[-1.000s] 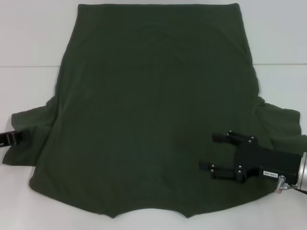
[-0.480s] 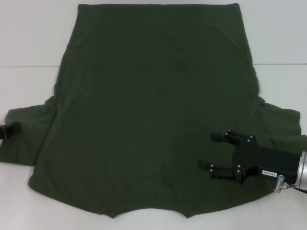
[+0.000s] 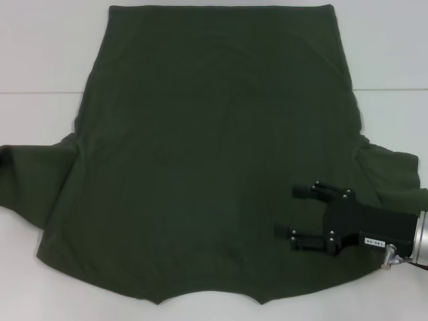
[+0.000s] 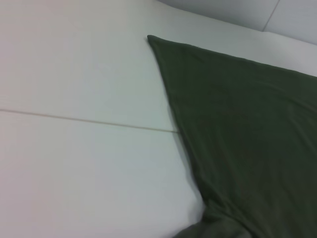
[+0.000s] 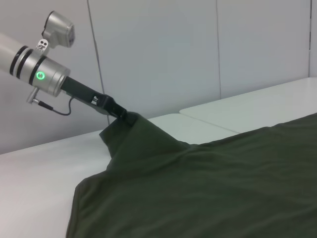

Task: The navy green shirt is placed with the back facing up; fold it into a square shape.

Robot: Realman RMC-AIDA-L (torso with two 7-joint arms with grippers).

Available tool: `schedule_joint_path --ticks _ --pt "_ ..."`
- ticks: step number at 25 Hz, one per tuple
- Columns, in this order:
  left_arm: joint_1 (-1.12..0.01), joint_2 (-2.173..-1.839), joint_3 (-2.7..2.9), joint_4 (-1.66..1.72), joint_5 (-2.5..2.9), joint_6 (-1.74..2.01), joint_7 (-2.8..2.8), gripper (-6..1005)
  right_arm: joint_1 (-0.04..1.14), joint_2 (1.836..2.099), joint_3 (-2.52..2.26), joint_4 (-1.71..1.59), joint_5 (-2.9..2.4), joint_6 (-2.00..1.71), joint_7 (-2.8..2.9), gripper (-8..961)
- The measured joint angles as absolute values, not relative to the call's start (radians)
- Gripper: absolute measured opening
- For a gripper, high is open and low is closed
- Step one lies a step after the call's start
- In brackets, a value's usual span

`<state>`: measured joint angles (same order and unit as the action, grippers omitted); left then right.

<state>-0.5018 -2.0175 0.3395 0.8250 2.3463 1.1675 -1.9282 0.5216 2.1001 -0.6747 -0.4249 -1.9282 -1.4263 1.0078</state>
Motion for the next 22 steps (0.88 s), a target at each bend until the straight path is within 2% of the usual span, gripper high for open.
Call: schedule_joint_path --ticks 6,12,22 --pt "-0.525 -2.012 0.391 0.867 2.358 1.219 -2.037 39 0.524 2.100 -0.687 -0.424 -1.927 -1.425 1.008 927" --pt "-0.555 -2.020 0.535 0.948 2.359 1.313 -2.268 41 0.526 2.100 -0.696 -0.413 -1.924 -1.423 1.008 927" --pt "-0.624 -2.030 0.648 0.862 2.342 1.338 -2.438 45 0.531 2.100 -0.698 -0.397 -1.924 -1.421 1.008 927"
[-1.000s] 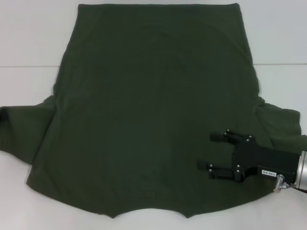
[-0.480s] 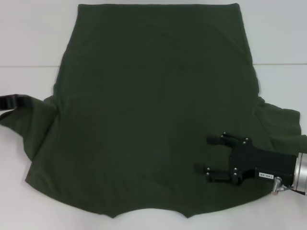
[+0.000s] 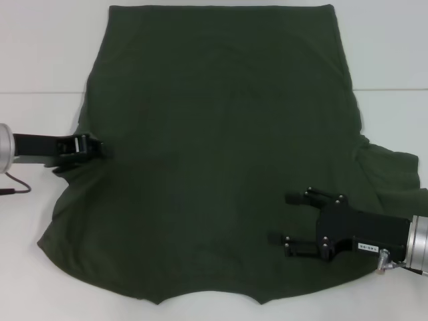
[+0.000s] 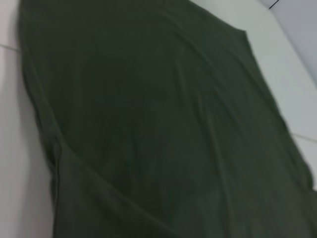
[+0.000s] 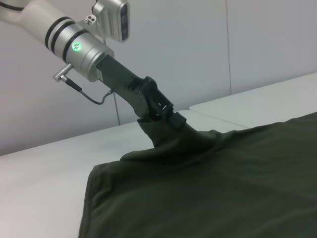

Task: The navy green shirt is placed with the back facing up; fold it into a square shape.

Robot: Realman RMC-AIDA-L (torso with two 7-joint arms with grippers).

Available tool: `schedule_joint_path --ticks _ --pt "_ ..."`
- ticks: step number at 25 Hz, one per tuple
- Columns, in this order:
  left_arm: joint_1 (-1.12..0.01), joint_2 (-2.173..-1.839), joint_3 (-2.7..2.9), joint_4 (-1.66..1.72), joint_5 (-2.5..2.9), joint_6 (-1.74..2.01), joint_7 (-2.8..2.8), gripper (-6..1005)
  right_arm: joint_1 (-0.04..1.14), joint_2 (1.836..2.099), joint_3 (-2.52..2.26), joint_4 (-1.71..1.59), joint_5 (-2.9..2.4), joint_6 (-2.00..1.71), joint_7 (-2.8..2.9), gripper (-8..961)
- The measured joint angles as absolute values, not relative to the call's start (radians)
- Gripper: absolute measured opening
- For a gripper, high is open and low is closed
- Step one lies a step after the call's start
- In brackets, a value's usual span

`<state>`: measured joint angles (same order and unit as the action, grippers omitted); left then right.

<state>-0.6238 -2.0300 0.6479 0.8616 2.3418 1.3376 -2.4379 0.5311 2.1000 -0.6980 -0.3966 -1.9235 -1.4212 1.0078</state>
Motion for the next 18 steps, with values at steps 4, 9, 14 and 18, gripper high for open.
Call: schedule_joint_path --ticks 4,9,14,18 --pt "-0.624 -2.028 0.628 0.789 2.249 1.341 -2.431 122 0.531 2.100 -0.698 -0.394 -1.923 -1.420 1.008 927" --pt "-0.619 -2.020 0.628 0.731 2.183 1.343 -2.431 283 0.531 2.100 -0.698 -0.393 -1.923 -1.419 1.005 927" --pt "-0.617 -2.020 0.627 0.713 2.186 1.321 -2.432 485 0.531 2.100 -0.698 -0.392 -1.922 -1.419 1.001 927" --pt "-0.612 -2.015 0.623 0.710 2.191 1.328 -2.439 661 0.531 2.100 -0.698 -0.392 -1.922 -1.419 0.999 928"
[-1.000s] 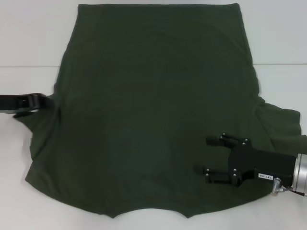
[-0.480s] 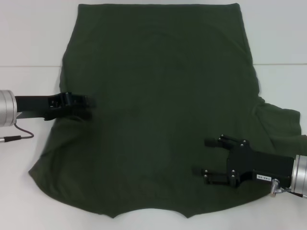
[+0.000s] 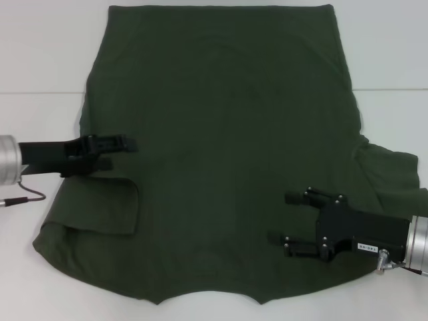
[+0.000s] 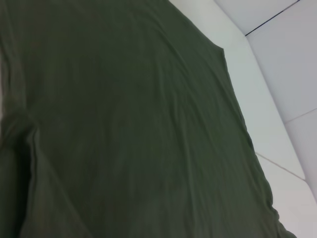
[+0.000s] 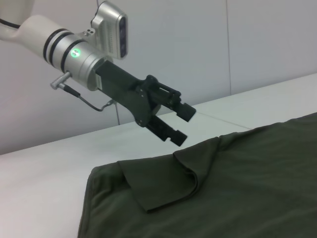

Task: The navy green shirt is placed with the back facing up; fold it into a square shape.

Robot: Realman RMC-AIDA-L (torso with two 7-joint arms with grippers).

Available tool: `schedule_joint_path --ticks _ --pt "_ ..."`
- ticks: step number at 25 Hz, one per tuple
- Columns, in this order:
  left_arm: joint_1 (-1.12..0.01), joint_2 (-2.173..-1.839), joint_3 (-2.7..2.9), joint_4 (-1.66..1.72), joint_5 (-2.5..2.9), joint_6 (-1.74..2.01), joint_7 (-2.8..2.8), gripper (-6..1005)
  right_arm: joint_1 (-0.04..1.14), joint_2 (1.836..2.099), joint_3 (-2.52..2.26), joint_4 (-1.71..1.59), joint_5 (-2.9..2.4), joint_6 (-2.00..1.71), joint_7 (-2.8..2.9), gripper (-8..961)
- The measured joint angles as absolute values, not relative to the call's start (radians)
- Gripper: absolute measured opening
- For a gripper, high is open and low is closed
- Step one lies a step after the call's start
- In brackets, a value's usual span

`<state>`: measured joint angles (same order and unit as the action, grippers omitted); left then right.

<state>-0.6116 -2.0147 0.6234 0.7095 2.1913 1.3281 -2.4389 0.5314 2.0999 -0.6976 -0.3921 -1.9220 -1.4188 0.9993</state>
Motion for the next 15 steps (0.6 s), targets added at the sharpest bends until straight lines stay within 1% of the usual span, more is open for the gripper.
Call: schedule_joint_path --ticks 2,5,11,15 --pt "-0.596 -2.010 0.600 0.706 2.196 1.327 -2.448 739 0.532 2.100 -0.697 -0.392 -1.922 -1.419 0.999 928" --pt "-0.569 -2.014 0.531 0.687 2.196 1.319 -2.450 856 0.534 2.100 -0.693 -0.392 -1.922 -1.418 1.000 928" --pt "-0.536 -2.021 0.477 0.667 2.202 1.294 -2.440 867 0.540 2.100 -0.689 -0.390 -1.922 -1.395 1.006 928" --pt "-0.541 -2.032 0.479 0.623 2.203 1.216 -2.443 869 0.545 2.100 -0.693 -0.389 -1.922 -1.393 1.008 928"
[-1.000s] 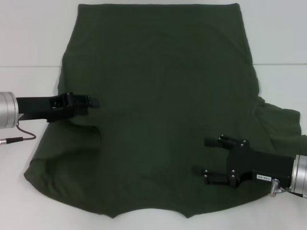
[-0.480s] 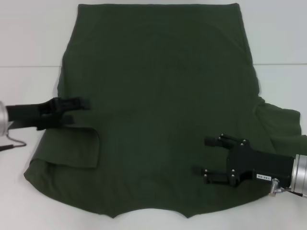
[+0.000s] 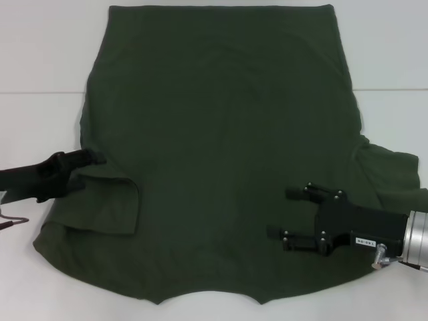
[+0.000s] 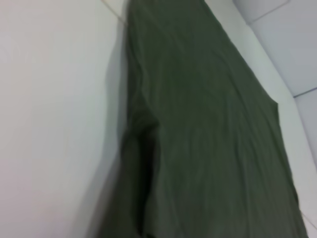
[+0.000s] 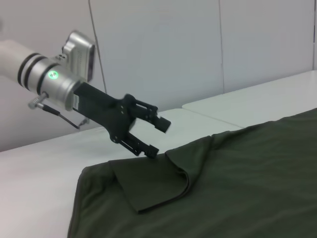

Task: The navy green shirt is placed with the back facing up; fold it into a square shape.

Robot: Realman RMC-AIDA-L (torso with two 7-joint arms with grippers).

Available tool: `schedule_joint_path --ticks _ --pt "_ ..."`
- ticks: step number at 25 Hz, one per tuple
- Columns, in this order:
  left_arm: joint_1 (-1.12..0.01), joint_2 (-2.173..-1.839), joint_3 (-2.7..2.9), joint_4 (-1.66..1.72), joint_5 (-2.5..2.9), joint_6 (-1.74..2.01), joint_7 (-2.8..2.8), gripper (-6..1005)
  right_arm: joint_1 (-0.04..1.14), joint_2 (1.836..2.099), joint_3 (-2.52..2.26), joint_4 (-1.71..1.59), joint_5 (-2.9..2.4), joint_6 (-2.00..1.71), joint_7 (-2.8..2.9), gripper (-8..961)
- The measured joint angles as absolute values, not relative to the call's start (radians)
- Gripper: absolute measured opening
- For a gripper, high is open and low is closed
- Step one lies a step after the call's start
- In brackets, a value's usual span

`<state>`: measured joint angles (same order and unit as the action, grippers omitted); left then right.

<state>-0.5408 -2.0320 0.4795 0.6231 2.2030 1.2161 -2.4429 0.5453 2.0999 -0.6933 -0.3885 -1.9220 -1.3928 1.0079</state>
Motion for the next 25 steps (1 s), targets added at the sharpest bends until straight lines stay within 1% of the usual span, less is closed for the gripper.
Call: schedule_joint_path --ticks 13,25 --pt "-0.551 -2.036 0.476 0.567 2.171 1.107 -2.447 865 0.540 2.100 -0.694 -0.388 -1.922 -1.393 1.008 928" --pt "-0.571 -2.055 0.475 0.564 2.166 1.063 -2.448 864 0.536 2.100 -0.696 -0.387 -1.922 -1.393 1.008 928"
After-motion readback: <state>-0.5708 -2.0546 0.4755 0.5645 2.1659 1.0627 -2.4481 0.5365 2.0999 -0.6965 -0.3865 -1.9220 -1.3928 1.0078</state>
